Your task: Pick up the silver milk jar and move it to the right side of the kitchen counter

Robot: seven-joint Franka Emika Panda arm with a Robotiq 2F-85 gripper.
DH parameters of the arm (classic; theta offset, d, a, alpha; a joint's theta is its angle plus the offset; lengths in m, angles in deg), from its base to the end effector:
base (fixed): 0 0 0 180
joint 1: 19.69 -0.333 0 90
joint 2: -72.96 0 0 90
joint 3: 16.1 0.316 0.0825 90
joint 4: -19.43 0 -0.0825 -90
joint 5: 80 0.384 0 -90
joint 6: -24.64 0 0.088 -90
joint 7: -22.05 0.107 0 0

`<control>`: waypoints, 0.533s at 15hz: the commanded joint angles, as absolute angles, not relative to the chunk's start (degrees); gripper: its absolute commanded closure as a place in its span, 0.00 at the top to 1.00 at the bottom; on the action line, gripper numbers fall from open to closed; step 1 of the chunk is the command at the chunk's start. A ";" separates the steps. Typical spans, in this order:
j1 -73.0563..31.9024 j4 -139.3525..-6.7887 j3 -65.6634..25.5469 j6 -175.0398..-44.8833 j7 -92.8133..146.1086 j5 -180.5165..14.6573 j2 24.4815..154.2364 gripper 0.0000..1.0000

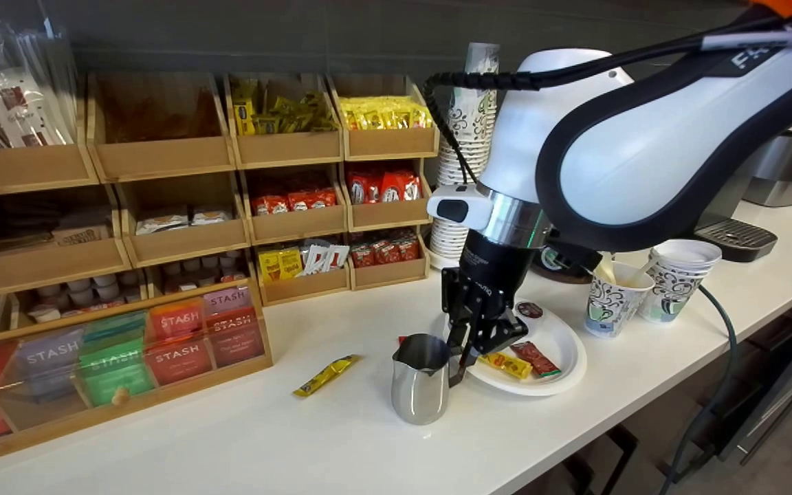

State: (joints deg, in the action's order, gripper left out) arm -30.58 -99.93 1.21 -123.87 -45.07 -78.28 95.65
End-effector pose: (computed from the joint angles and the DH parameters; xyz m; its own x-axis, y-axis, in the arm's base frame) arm 0.5311 0.2794 0.2544 -0.0435 0.9842 0.1714 0.9975 0.0332 0.0629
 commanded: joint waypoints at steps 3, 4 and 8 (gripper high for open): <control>-30.77 -100.23 1.32 -123.95 -41.88 -80.68 95.66 0.04; -30.77 -100.29 1.28 -123.80 -41.66 -80.79 95.60 0.04; -27.56 -100.12 3.77 -123.49 -44.60 -76.27 94.51 0.04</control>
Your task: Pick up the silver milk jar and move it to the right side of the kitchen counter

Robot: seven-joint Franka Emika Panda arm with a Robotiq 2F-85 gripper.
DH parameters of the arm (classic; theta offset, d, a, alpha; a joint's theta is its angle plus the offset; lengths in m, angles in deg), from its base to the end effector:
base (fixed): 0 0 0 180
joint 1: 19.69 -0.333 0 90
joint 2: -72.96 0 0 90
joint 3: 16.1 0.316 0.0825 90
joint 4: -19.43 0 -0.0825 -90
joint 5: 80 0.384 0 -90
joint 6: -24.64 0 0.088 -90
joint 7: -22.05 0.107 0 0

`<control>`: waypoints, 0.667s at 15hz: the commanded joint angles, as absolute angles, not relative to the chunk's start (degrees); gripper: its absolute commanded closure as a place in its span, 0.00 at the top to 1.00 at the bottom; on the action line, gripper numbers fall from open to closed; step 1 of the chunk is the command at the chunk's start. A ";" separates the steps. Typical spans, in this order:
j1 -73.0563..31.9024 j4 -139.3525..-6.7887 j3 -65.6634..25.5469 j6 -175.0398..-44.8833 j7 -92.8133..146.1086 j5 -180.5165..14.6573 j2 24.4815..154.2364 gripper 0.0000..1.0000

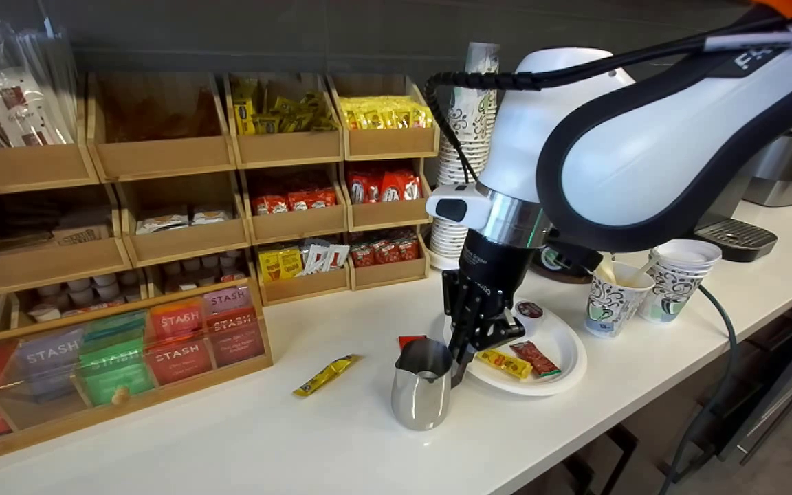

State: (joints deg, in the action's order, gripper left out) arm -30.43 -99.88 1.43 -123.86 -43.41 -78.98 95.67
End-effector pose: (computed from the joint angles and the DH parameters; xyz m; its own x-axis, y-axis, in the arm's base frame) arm 0.5310 0.2803 0.2548 -0.0255 0.9854 0.1685 0.9979 0.0152 0.0623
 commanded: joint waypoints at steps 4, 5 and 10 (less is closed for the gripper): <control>-21.91 -101.01 5.58 -123.80 -47.63 -68.08 90.09 0.04; -21.42 -101.42 4.50 -123.22 -47.19 -67.63 88.56 0.04; -19.08 -103.95 0.74 -113.16 -48.51 -65.88 78.43 0.04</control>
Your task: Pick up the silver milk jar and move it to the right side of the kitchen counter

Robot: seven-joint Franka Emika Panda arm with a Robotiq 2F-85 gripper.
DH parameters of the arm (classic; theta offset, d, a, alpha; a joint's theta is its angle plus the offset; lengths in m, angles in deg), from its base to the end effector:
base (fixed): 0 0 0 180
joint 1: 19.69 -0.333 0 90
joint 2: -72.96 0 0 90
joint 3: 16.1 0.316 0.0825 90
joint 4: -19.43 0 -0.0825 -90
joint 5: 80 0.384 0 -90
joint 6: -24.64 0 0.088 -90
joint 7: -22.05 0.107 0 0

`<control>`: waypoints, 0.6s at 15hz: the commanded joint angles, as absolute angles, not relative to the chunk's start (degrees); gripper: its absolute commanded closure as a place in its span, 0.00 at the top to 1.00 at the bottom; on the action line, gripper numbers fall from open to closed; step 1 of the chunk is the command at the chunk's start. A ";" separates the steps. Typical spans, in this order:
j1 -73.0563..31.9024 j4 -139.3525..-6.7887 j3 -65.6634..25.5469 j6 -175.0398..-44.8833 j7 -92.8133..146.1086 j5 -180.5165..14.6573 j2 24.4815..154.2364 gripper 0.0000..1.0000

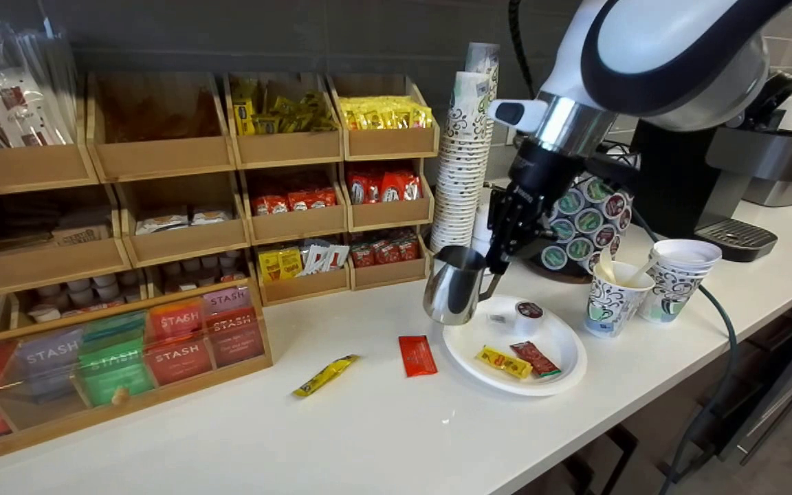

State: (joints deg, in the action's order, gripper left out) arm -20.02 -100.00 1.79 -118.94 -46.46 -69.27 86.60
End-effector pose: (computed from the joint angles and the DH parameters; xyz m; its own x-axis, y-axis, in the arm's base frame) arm 0.5696 0.1806 0.3360 0.1934 0.9470 0.2566 0.9717 -0.2211 0.0834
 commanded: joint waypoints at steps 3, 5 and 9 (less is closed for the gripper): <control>-20.17 -107.37 -2.84 -106.06 -47.39 -66.02 69.42 0.04; -20.79 -110.06 -5.72 -100.98 -43.32 -69.20 63.18 0.04; -20.77 -116.31 -10.19 -90.24 -33.72 -75.04 52.27 0.04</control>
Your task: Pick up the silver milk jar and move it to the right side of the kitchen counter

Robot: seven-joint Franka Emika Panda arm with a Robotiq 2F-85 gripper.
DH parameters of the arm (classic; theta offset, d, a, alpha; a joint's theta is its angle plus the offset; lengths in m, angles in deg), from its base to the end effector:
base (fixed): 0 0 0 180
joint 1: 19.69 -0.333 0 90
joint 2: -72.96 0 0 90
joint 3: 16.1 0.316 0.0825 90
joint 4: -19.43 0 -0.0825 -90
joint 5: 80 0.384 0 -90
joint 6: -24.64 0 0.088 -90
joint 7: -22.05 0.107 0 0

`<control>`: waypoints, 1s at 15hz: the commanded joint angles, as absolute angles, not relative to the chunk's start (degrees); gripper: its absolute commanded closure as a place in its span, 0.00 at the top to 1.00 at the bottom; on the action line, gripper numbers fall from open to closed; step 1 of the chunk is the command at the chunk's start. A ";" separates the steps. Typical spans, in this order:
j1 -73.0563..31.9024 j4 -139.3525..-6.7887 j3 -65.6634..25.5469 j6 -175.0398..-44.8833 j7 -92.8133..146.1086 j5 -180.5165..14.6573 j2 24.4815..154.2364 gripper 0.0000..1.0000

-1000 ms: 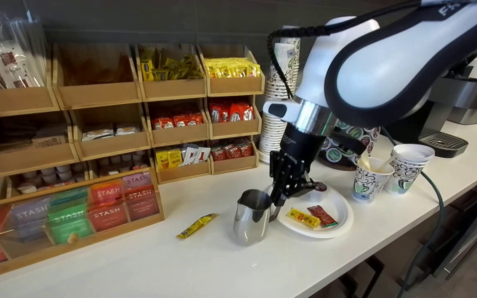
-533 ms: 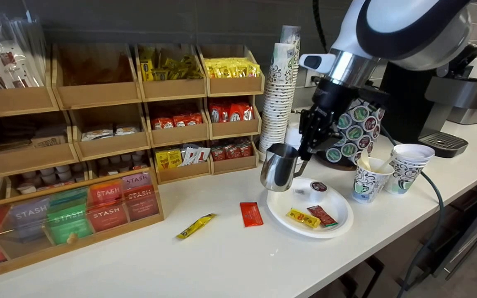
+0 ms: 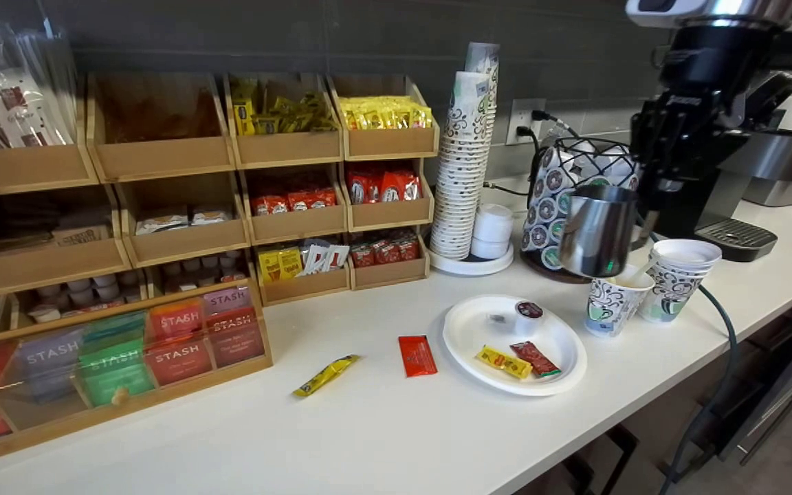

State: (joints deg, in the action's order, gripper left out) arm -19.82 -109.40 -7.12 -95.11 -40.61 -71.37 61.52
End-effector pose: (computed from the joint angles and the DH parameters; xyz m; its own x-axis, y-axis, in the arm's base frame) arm 0.4823 0.0870 0.4514 0.3814 0.9181 0.1075 0.9240 -0.3821 -0.0150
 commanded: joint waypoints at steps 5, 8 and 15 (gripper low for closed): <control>-22.28 -118.87 -15.19 -88.92 -27.97 -78.80 48.14 0.17; -22.37 -122.10 -16.11 -88.91 -24.76 -79.68 43.59 0.17; -16.81 -120.14 -20.84 -96.46 -15.48 -85.26 49.32 0.04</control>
